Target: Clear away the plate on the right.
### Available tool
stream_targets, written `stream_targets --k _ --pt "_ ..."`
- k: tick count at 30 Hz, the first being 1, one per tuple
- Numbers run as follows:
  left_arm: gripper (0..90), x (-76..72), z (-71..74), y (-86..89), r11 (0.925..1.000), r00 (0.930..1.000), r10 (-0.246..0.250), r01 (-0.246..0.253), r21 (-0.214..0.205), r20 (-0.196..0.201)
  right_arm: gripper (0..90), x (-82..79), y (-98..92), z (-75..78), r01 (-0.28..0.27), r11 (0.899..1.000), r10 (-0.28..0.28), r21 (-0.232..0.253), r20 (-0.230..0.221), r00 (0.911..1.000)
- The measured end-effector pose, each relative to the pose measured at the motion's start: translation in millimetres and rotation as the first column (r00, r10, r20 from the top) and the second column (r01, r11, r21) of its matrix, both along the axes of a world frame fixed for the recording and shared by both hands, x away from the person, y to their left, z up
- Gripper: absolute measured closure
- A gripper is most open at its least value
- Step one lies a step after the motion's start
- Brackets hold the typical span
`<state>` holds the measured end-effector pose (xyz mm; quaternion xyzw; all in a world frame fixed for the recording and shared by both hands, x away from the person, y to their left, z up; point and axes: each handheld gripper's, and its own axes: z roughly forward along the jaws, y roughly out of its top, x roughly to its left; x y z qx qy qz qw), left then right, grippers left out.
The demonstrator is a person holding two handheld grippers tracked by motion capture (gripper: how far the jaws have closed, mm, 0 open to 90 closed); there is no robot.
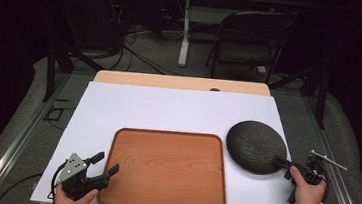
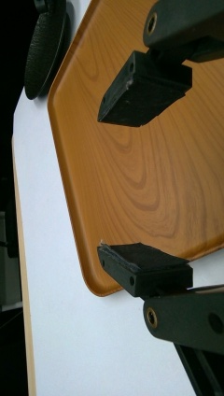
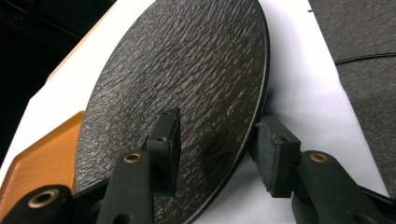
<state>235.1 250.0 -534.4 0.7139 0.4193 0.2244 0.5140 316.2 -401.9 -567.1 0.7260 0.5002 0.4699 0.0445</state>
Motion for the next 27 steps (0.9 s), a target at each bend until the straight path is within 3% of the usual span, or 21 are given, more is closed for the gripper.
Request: stream_targets --k 8,13,19,27 --pt "30.7 0.3 -0.1 -0.3 1.0 1.0 0.0 0.0 0.001 -0.001 56.3 1.4 -1.3 -0.9 0.0 1.0 0.0 0.018 -0.009 1.0" --pt "30.6 0.1 0.0 -0.3 1.0 1.0 -0.001 0.001 0.001 -0.001 63.7 0.4 -1.6 -3.7 0.022 1.0 -0.022 0.018 -0.004 0.9998" --pt "30.6 0.1 -0.1 -0.2 1.0 1.0 -0.002 0.002 0.002 -0.001 67.7 0.7 -0.6 -2.6 0.02 1.0 -0.021 -0.018 -0.014 0.9997" --pt "30.6 0.8 -0.5 -0.4 1.0 1.0 -0.004 0.004 0.005 -0.006 69.4 1.0 -3.4 -4.0 0.016 1.0 -0.016 0.004 -0.007 0.9999"
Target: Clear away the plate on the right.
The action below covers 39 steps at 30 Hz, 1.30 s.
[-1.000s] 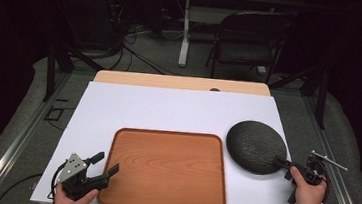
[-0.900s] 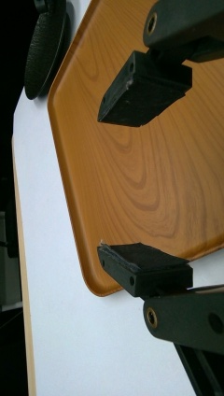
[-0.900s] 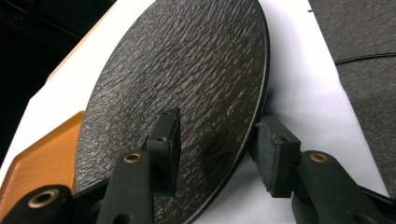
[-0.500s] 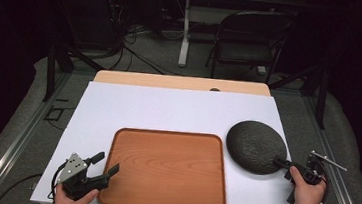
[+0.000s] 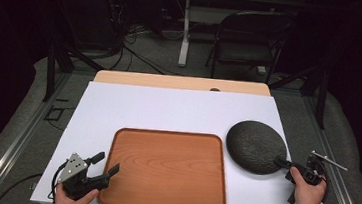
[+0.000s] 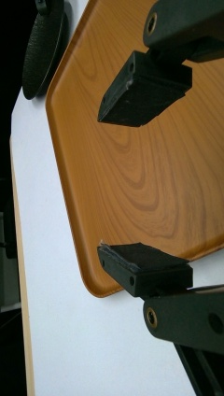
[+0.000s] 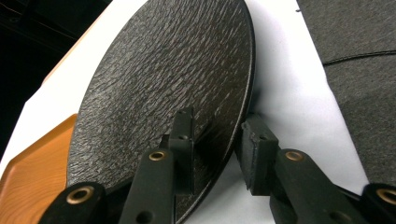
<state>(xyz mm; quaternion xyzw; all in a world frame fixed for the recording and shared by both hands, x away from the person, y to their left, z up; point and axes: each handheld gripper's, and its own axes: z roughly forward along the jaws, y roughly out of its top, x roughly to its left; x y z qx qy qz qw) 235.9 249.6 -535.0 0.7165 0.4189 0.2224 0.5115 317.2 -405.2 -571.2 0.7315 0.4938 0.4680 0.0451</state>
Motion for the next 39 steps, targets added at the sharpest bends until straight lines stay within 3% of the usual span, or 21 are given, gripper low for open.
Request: stream_targets --k 12,22,25,30,35,39 --pt "30.7 0.7 -0.4 0.1 1.0 1.0 0.001 -0.001 0.0 -0.001 73.4 -0.7 -2.8 1.6 -0.01 0.998 0.01 0.06 0.004 0.9999" --pt "30.6 0.8 -0.6 0.3 1.0 1.0 0.007 -0.007 0.001 -0.003 79.5 0.2 -2.3 15.8 -0.004 0.991 0.006 0.133 -0.014 0.9999" --pt "30.6 0.7 -0.6 0.4 1.0 1.0 0.007 -0.007 0.0 -0.004 80.1 1.6 -1.4 20.1 -0.006 0.992 0.007 0.127 -0.011 0.9999" --pt "30.6 0.7 -0.5 0.7 1.0 1.0 0.006 -0.006 -0.002 -0.003 81.1 7.4 -0.2 31.6 -0.021 0.994 0.025 0.104 -0.041 0.9988" --pt "30.7 0.4 -0.4 0.9 1.0 1.0 0.004 -0.004 -0.003 -0.003 82.9 20.5 -3.0 43.5 -0.043 0.993 0.052 0.107 -0.089 0.9947" --pt "30.7 0.5 -0.4 0.6 1.0 1.0 0.005 -0.005 -0.001 -0.003 84.0 30.0 -2.5 51.6 -0.059 0.994 0.067 0.088 -0.094 0.9932"
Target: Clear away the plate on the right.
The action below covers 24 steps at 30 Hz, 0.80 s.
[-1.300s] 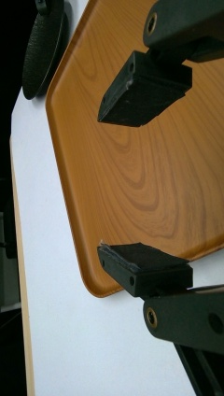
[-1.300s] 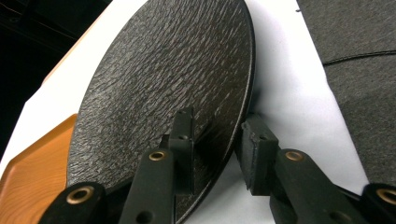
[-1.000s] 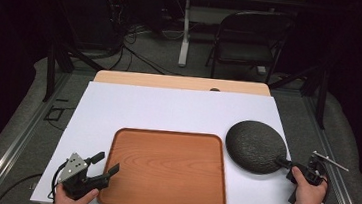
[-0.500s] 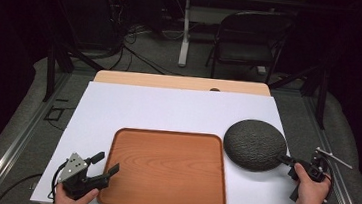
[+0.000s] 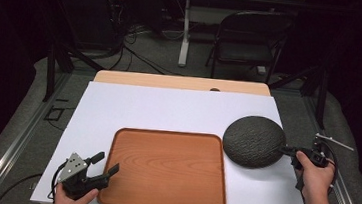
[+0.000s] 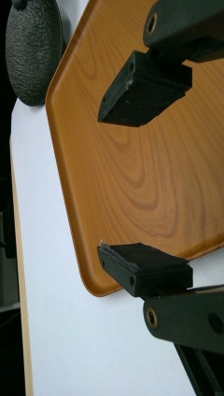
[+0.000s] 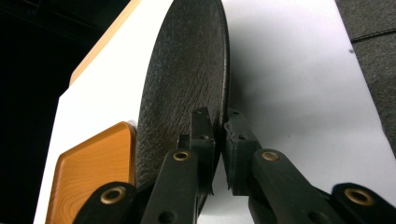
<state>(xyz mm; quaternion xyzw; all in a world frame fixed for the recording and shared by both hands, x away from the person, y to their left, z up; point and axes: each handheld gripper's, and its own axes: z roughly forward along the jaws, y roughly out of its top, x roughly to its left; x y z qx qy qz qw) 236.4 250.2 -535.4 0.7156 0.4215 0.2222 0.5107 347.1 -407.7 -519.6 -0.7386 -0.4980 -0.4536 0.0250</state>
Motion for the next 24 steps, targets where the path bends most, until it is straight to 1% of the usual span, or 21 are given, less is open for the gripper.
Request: stream_targets --k 1,2,3,4,5,6,7,9,10,13,14,15,17,18,19,20,22,23,24 --pt "30.6 0.0 0.0 0.0 1.0 1.0 0.0 0.0 0.0 0.0 84.0 0.0 0.0 0.0 0.0 1.0 0.0 0.0 0.0 1.0" --pt "30.6 0.1 0.0 -0.1 1.0 1.0 0.0 0.0 0.0 0.0 84.5 5.3 -0.7 4.8 -0.024 1.0 0.024 -0.013 -0.013 0.9996" --pt "30.6 0.1 -0.1 -0.1 1.0 1.0 -0.001 0.001 0.001 -0.001 84.5 5.3 -0.7 4.8 -0.024 1.0 0.024 -0.013 -0.013 0.9996" --pt "30.6 0.1 -0.1 -0.1 1.0 1.0 -0.001 0.001 0.002 -0.001 84.9 10.2 0.4 8.5 -0.031 0.999 0.031 -0.021 -0.011 0.9995" --pt "30.6 0.2 -0.1 -0.2 1.0 1.0 -0.001 0.001 0.002 -0.002 85.0 11.5 -0.2 10.6 -0.047 0.998 0.046 -0.035 -0.02 0.9987" --pt "30.7 0.2 -0.2 -0.1 1.0 1.0 -0.001 0.001 0.002 -0.002 85.2 13.8 1.3 12.2 -0.043 0.998 0.043 -0.039 -0.014 0.999" --pt "30.7 0.3 -0.2 -0.1 1.0 1.0 -0.001 0.001 0.001 -0.002 85.4 15.4 1.4 15.0 -0.059 0.997 0.058 -0.055 -0.021 0.9981" --pt "30.6 0.3 -0.2 -0.1 1.0 1.0 -0.002 0.002 0.002 -0.003 85.3 17.3 3.0 17.0 -0.059 0.996 0.058 -0.06 -0.022 0.9981" --pt "30.7 0.4 -0.2 -0.2 1.0 1.0 -0.002 0.002 0.002 -0.004 84.8 20.9 4.1 21.1 -0.075 0.994 0.072 -0.085 -0.039 0.9967" --pt "30.7 0.4 -0.2 -0.2 1.0 1.0 -0.003 0.003 0.003 -0.003 84.9 23.7 4.5 22.6 -0.079 0.993 0.075 -0.083 -0.048 0.996" --pt "30.7 0.4 -0.2 -0.2 1.0 1.0 -0.002 0.002 0.001 -0.003 85.1 25.3 4.4 22.0 -0.076 0.994 0.073 -0.084 -0.037 0.9967" --pt "30.7 0.4 -0.2 -0.1 1.0 1.0 -0.002 0.002 0.002 -0.003 85.2 26.3 3.4 22.8 -0.084 0.993 0.08 -0.083 -0.05 0.9955" --pt "30.6 0.4 -0.3 -0.1 1.0 1.0 -0.002 0.002 0.003 -0.004 85.6 29.0 3.4 22.9 -0.077 0.995 0.074 -0.068 -0.049 0.9961" --pt "30.6 0.5 -0.3 -0.2 1.0 1.0 -0.003 0.003 0.003 -0.004 85.8 29.6 2.1 23.8 -0.091 0.993 0.087 -0.075 -0.058 0.9945" --pt "30.6 0.5 -0.3 -0.2 1.0 1.0 -0.003 0.003 0.003 -0.004 85.8 29.6 2.1 23.8 -0.091 0.993 0.087 -0.075 -0.058 0.9945" --pt "30.6 0.6 -0.3 -0.2 1.0 1.0 -0.003 0.003 0.003 -0.005 86.0 32.2 3.3 25.0 -0.086 0.993 0.083 -0.077 -0.048 0.9954" --pt "30.7 0.5 -0.3 -0.2 1.0 1.0 -0.003 0.003 0.002 -0.004 86.1 34.6 5.1 29.7 -0.094 0.992 0.088 -0.082 -0.065 0.9939" --pt "30.7 0.5 -0.3 -0.2 1.0 1.0 -0.004 0.004 0.002 -0.004 86.1 34.6 5.1 29.7 -0.094 0.992 0.088 -0.082 -0.065 0.9939" --pt "30.6 0.5 -0.3 -0.1 1.0 1.0 -0.004 0.004 0.003 -0.004 86.3 37.5 6.9 34.0 -0.105 0.989 0.099 -0.101 -0.064 0.9931"
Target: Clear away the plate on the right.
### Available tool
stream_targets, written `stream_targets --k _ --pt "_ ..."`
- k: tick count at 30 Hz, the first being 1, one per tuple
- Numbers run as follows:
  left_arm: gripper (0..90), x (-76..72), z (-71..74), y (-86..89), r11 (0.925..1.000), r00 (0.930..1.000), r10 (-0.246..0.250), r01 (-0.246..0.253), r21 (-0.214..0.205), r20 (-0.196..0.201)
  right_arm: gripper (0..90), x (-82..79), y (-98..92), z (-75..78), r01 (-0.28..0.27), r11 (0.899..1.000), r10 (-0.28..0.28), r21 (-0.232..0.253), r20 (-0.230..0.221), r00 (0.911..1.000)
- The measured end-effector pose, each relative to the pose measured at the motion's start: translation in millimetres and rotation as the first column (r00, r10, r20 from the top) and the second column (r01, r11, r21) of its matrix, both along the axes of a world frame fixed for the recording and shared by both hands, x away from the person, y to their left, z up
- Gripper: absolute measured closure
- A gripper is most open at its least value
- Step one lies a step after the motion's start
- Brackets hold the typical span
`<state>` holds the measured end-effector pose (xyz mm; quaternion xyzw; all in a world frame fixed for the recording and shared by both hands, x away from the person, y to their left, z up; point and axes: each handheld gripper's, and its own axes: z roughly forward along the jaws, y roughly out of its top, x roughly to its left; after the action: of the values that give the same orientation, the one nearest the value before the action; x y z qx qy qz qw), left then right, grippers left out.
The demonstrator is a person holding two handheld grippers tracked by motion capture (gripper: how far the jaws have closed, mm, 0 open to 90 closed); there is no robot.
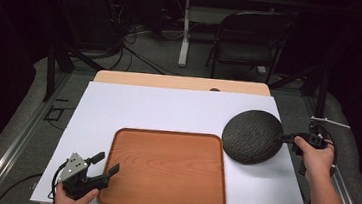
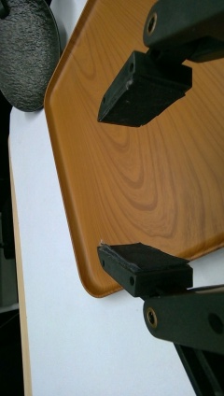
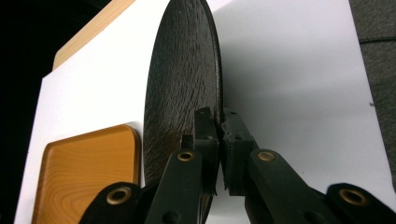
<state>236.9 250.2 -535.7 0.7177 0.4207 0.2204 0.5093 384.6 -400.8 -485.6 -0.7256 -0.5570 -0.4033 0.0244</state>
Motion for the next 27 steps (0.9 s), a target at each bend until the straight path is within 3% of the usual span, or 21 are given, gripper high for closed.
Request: stream_targets --k 11,22,24,27 --pt "30.6 0.0 0.0 0.0 1.0 1.0 -0.001 0.001 -0.002 0.0 87.3 15.2 12.7 20.9 -0.042 0.996 0.043 -0.079 0.006 0.9991" --pt "30.6 0.2 -0.1 0.2 1.0 1.0 -0.005 0.005 0.001 -0.005 87.4 31.2 30.8 45.0 -0.118 0.976 0.119 -0.184 -0.006 0.9929" --pt "30.6 0.3 -0.2 0.2 1.0 1.0 -0.005 0.005 0.001 -0.006 87.4 35.5 36.5 51.3 -0.136 0.967 0.137 -0.215 -0.012 0.9905" --pt "30.6 0.4 -0.3 0.1 1.0 1.0 -0.005 0.005 0.001 -0.006 87.4 37.8 40.0 53.9 -0.133 0.967 0.132 -0.217 -0.017 0.991"
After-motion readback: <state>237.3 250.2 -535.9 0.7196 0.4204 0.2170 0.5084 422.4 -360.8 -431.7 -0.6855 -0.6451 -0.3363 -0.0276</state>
